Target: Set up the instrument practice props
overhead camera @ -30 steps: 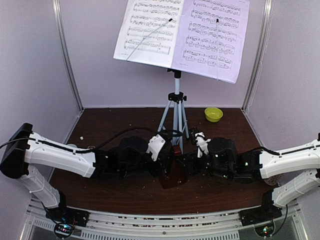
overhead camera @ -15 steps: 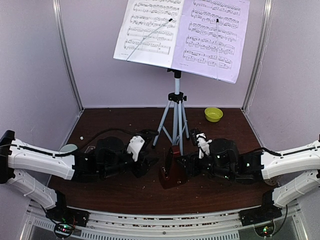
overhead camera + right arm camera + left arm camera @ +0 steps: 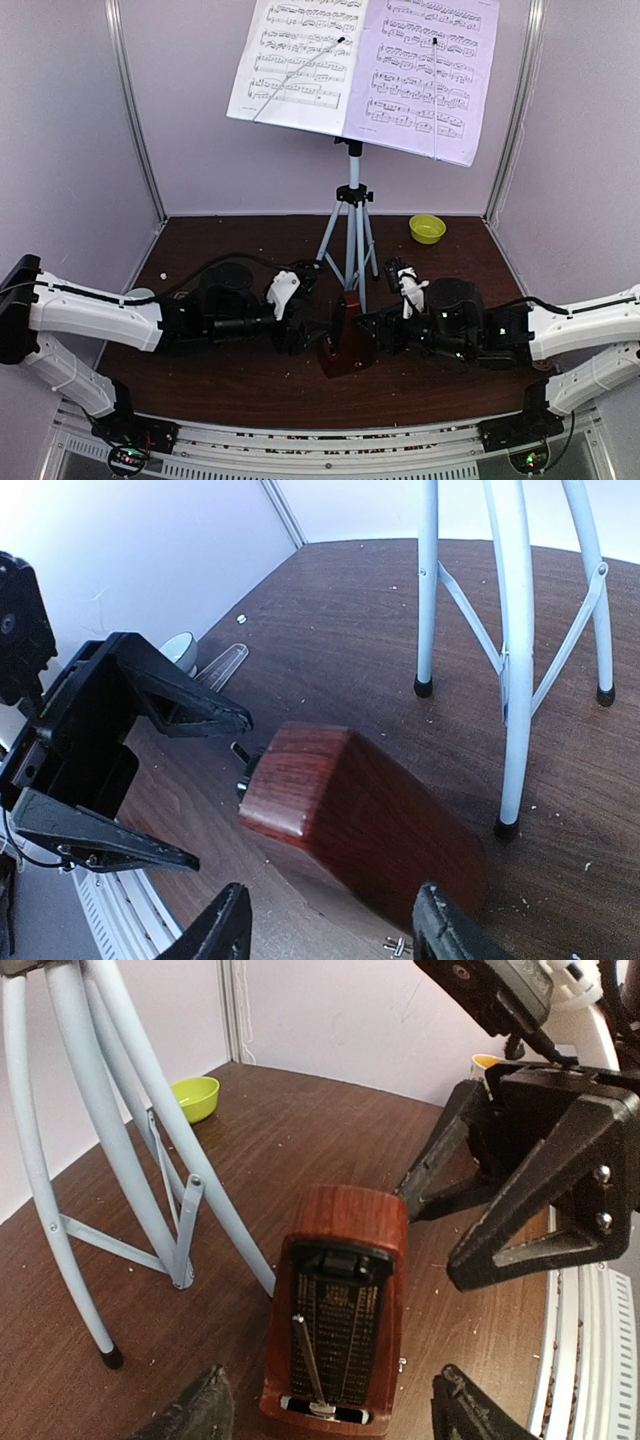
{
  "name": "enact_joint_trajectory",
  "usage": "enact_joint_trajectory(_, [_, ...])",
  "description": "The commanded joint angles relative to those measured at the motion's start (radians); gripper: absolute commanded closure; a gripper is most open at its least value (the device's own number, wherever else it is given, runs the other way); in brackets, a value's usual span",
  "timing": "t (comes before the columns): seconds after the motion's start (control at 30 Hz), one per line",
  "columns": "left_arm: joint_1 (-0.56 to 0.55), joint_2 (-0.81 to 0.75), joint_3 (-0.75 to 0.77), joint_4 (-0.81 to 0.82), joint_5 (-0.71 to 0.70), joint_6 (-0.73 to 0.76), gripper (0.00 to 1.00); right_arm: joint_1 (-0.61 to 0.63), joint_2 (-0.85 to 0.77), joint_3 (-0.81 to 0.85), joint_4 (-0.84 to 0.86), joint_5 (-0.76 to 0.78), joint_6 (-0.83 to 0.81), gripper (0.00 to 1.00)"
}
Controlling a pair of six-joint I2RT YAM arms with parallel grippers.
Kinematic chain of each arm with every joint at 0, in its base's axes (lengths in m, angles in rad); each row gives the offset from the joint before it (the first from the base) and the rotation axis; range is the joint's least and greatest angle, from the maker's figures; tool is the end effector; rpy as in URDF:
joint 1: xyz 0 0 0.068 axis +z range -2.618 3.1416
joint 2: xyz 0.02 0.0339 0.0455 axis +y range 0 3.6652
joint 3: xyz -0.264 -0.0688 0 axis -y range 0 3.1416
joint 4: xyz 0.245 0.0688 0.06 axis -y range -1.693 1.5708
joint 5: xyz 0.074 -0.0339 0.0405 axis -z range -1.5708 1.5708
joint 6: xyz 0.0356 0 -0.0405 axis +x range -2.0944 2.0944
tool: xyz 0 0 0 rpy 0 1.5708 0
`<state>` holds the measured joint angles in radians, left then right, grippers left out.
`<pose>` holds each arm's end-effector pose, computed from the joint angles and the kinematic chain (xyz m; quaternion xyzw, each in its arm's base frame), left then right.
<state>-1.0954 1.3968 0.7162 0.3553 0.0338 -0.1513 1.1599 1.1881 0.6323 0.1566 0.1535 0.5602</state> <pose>0.1391 -0.2729 0.2310 0.3781 0.7189 -0.3516 0.4655 0.1096 0.2378 0.2377 -0.2049 0.8063 0.3761 0.4080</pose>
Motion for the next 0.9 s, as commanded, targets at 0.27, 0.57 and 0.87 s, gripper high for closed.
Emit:
enact_joint_trajectory(0.27, [0.109, 0.090, 0.083, 0.088, 0.054, -0.046, 0.33, -0.011, -0.045, -0.014, 0.003, 0.004, -0.010, 0.43])
enact_joint_trajectory(0.57, [0.186, 0.152, 0.124, 0.067, 0.029, -0.055, 0.36, -0.016, -0.049, -0.015, 0.001, 0.006, -0.011, 0.43])
enact_joint_trajectory(0.87, [0.290, 0.216, 0.141, 0.054, 0.065, -0.054, 0.37, -0.025, -0.051, -0.013, -0.006, 0.004, -0.013, 0.42])
